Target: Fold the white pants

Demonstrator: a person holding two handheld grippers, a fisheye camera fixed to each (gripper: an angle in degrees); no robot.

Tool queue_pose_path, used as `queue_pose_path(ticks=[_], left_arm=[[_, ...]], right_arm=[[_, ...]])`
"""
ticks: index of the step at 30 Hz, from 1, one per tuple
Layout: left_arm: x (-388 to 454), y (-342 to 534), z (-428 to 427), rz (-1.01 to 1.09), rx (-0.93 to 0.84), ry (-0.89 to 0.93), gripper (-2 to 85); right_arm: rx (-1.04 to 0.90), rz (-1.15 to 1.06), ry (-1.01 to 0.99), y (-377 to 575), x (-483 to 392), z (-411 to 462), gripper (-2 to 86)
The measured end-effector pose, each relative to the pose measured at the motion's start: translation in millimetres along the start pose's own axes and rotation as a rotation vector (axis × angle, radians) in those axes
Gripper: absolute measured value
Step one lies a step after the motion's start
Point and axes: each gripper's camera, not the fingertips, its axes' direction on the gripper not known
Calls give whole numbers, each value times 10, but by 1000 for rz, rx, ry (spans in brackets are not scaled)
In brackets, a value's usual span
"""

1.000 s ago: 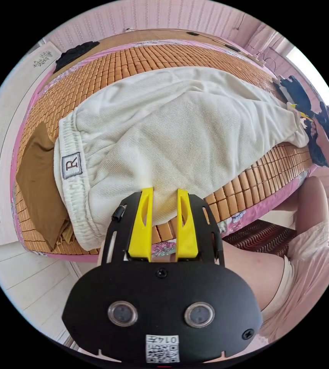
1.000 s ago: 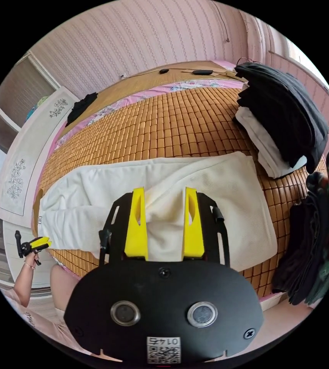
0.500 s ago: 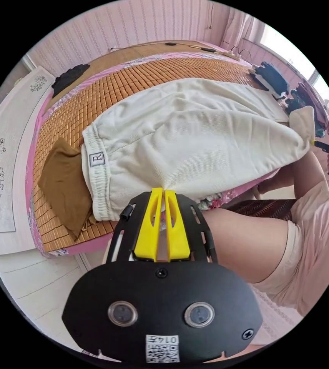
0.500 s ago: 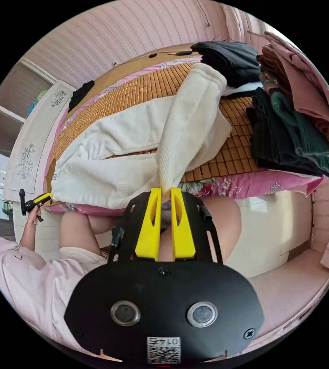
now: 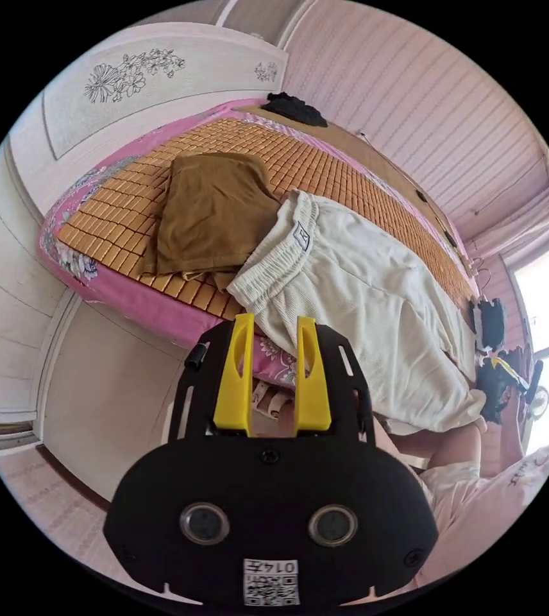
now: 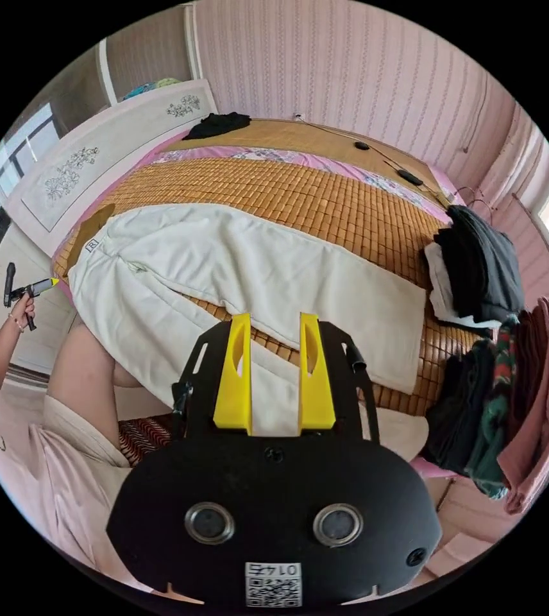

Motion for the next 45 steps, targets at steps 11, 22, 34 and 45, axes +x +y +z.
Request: queue_pose_path(ticks=[11,22,34,45], left_arm=[[-336,20,566,-129,86,74,85],[-428,278,815,-109,237,135,-8],[-468,144,365,-48,370,-174,-7],[365,615,1061,259,187,-27,-9]], right_arm=[[-95,-672,-168,-3274,-2969,1934,164],[-233,-709,-95,-3767,-3612,2846,40],[27,-578,-297,-4474,-4039,1866,73],[-167,-369,13,-1819,-1646,1737,48]])
